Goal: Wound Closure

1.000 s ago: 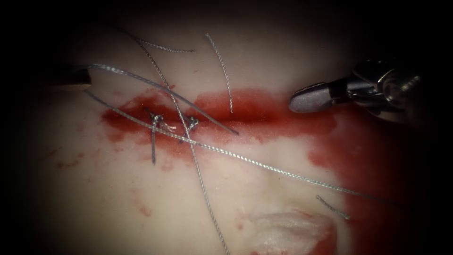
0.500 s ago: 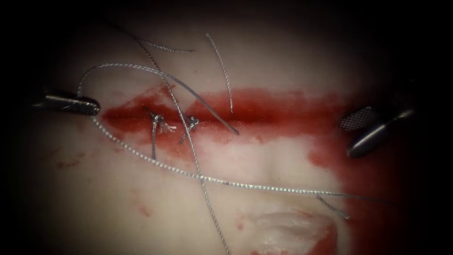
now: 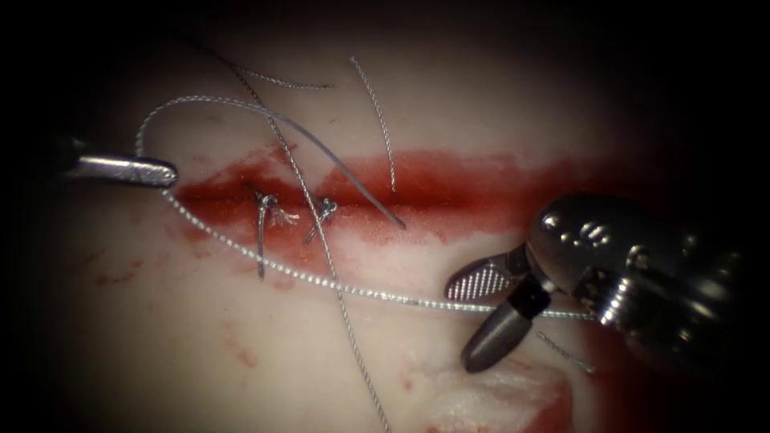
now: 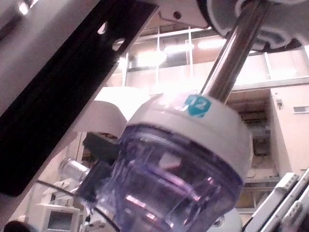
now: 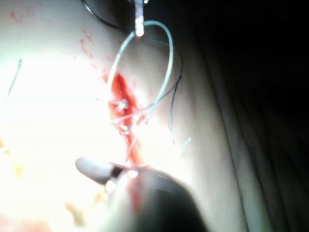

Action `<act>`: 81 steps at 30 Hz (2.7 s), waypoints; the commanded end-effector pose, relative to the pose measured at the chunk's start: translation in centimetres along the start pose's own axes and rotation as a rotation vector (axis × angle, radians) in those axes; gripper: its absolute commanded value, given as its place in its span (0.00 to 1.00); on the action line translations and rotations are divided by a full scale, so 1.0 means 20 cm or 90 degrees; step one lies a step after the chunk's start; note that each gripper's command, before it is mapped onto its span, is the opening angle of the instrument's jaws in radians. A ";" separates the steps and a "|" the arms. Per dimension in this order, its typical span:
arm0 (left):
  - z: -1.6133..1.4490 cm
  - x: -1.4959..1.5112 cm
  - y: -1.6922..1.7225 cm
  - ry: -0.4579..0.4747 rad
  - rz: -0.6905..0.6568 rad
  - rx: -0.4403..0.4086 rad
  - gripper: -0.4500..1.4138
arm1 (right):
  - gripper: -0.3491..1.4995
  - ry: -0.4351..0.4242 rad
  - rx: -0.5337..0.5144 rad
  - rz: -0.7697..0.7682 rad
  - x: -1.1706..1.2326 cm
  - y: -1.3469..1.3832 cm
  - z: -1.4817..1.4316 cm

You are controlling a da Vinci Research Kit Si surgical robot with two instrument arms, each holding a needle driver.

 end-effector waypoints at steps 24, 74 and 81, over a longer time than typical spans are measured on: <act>0.020 0.016 0.010 0.040 -0.118 -0.003 0.88 | 0.00 0.118 -0.160 0.172 0.025 0.008 -0.004; 0.049 0.025 0.007 -0.125 -0.102 0.108 0.00 | 0.66 0.172 -0.129 0.162 0.031 -0.002 -0.005; 0.031 0.029 0.006 0.166 0.096 -0.028 0.00 | 0.35 0.299 -0.242 0.215 0.035 -0.004 -0.032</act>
